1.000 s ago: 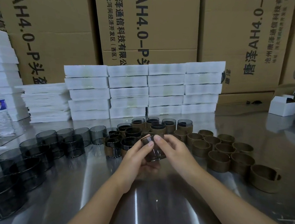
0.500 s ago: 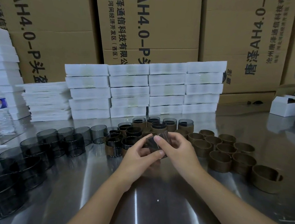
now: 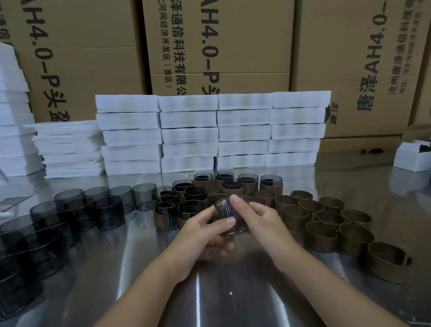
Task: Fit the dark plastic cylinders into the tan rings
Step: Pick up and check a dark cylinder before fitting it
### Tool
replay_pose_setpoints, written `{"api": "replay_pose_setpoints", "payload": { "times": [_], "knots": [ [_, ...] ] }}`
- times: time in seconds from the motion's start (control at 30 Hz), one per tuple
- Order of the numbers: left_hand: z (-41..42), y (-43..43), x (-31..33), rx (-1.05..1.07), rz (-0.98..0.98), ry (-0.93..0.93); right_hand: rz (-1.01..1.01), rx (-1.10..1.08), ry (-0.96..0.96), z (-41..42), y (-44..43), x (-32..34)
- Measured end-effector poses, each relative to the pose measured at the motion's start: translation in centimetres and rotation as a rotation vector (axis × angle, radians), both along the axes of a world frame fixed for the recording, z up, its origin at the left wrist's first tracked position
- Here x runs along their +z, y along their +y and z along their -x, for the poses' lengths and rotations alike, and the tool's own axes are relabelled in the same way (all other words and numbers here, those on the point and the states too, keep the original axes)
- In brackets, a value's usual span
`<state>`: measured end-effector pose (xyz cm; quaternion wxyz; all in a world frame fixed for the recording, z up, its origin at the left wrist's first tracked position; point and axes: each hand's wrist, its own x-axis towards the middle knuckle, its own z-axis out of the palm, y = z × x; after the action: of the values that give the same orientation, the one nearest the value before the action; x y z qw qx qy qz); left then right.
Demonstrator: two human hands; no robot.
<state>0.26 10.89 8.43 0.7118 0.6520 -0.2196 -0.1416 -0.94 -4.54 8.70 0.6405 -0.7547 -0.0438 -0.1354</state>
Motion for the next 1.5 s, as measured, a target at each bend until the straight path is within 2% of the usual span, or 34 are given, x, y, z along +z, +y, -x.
{"api": "replay_pose_setpoints", "payload": {
  "times": [0.33, 0.67, 1.03, 1.5],
  "knots": [
    [-0.54, 0.24, -0.19, -0.184, 0.125, 0.072, -0.132, 0.159, 0.088, 0.06, 0.14, 0.26],
    [-0.37, -0.3, -0.51, -0.03, -0.036, -0.032, -0.143, 0.068, -0.017, 0.34, 0.62, 0.3],
    [-0.67, -0.52, -0.76, 0.03, -0.132, -0.112, 0.023, -0.138, -0.022, -0.03, 0.65, -0.23],
    [-0.24, -0.1, -0.41, -0.038, -0.102, -0.065, -0.065, -0.045, 0.052, 0.25, 0.01, 0.26]
  ]
}}
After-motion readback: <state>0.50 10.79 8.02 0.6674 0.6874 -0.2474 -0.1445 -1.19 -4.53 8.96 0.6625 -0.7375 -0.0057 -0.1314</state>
